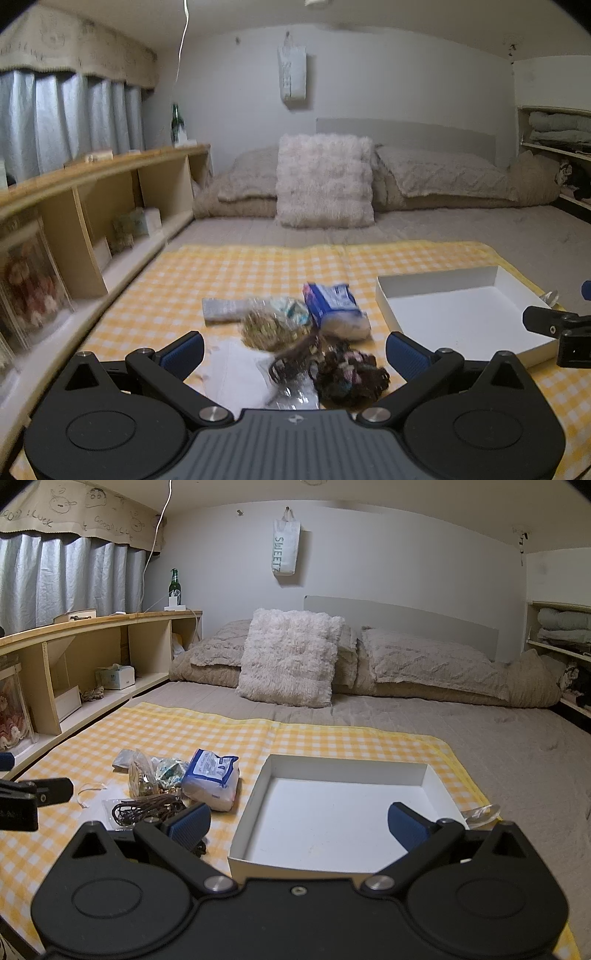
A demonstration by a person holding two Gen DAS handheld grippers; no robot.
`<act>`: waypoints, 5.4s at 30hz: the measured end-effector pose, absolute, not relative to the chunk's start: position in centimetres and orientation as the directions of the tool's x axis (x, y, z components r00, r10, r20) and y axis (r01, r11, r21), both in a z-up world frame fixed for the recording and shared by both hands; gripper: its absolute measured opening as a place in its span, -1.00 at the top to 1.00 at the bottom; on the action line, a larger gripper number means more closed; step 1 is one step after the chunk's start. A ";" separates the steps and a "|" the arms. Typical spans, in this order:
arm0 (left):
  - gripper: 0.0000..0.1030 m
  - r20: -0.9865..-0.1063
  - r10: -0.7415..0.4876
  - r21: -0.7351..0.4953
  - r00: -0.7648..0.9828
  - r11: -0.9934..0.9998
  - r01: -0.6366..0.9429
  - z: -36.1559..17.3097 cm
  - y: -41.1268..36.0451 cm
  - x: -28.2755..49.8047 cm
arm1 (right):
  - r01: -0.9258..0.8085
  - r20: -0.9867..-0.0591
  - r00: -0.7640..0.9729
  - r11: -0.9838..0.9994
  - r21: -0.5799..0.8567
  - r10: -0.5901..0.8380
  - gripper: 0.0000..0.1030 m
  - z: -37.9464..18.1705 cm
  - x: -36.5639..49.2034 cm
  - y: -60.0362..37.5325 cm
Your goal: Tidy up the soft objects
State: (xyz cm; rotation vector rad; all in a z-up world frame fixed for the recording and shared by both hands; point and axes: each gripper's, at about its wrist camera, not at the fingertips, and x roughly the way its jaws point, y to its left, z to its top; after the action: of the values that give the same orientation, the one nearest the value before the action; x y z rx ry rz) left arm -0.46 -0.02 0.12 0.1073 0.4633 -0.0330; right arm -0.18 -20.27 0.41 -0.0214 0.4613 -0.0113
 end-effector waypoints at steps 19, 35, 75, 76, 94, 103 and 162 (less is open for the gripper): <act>-1.00 -0.243 -0.054 0.095 0.969 0.992 0.080 7.8 0.6 0.8 | -0.184 -0.317 0.937 0.979 -0.083 0.149 -1.00 6.7 2.4 -19.9; -1.00 -0.413 -0.029 0.093 0.910 0.993 0.073 7.2 1.6 12.5 | -0.228 -0.437 0.874 0.973 0.012 0.211 -1.00 4.6 11.8 -19.1; -0.21 -0.835 -0.209 -0.358 0.509 0.909 -0.214 -10.2 7.6 26.9 | -0.516 -0.818 0.321 0.812 0.272 0.478 -0.52 -8.7 20.2 -11.1; -0.21 -0.835 -0.211 -0.358 0.508 0.910 -0.209 -10.3 7.6 26.9 | -0.507 -0.824 0.313 0.816 0.275 0.473 -0.50 -9.1 20.4 -11.0; 0.21 -0.831 -0.185 -0.302 0.525 0.942 -0.147 -9.7 7.5 25.7 | -0.505 -0.819 0.322 0.818 0.276 0.475 0.50 -7.9 19.7 -10.2; 0.21 -0.792 -0.164 -0.264 0.587 0.961 -0.088 -6.5 6.9 23.2 | -0.528 -0.760 0.404 0.808 0.260 0.509 0.72 -5.0 18.3 -11.3; 0.21 -0.732 -0.414 -0.184 0.541 0.885 0.428 -2.9 -12.9 25.4 | 0.069 -0.566 0.819 0.963 0.260 0.094 0.80 0.7 18.3 -33.4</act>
State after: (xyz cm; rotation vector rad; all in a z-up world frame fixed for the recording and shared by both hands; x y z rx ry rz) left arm 25.37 -12.94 -2.86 0.0175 0.8643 -0.5006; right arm 18.30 -33.40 0.65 0.2759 0.6131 0.0139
